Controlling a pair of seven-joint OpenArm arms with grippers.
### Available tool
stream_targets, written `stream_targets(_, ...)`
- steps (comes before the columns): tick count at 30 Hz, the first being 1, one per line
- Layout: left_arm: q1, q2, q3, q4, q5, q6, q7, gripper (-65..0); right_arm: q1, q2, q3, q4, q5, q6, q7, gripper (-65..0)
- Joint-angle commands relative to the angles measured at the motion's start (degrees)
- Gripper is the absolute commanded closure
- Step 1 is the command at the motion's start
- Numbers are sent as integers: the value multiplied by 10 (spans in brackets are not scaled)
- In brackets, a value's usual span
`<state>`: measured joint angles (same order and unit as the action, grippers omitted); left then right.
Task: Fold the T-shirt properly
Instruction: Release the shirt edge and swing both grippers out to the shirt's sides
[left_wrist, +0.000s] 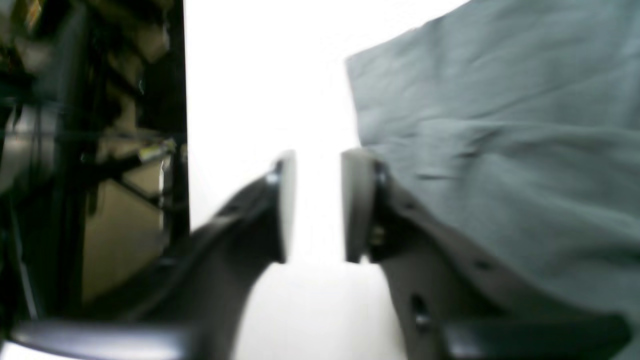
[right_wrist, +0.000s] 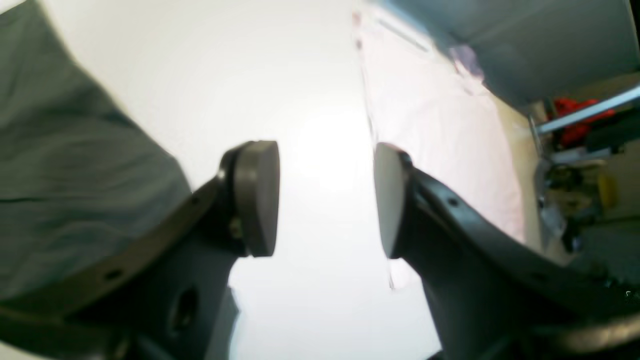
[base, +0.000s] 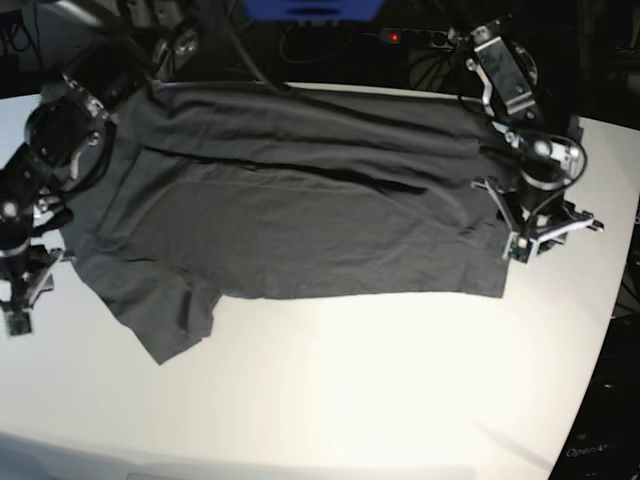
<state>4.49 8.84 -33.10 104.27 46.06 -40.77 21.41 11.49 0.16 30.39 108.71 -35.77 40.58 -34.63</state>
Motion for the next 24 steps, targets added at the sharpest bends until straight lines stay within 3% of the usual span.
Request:
stream_targets(1, -28, -3, 2, 3, -7, 8, 5, -225, 18, 6, -26, -4, -9, -6, -3, -302)
stream_targets(3, -59, -11, 4, -7, -7, 8, 47, -265, 37, 6, -63, -39, -25, -6, -24, -302)
stream_targets(7, -99, -16, 8, -12, -3, 8, 82, -270, 93, 7, -83, -120, -27, -6, -66, -302)
stream_targets(10, -127, -34, 28, -59, 23, 8, 108, -271, 141, 29, -84, -221, -27, -6, -95, -302)
stream_targets(14, -160, -48, 51, -119, 52, 8, 171, -272, 193, 52, -81, -338, -27, -6, -100, -302)
stream_targets(24, -257, -77, 71, -204, 46, 8, 278, -273, 284, 90, -84, -559, -27, -6, -101, -305)
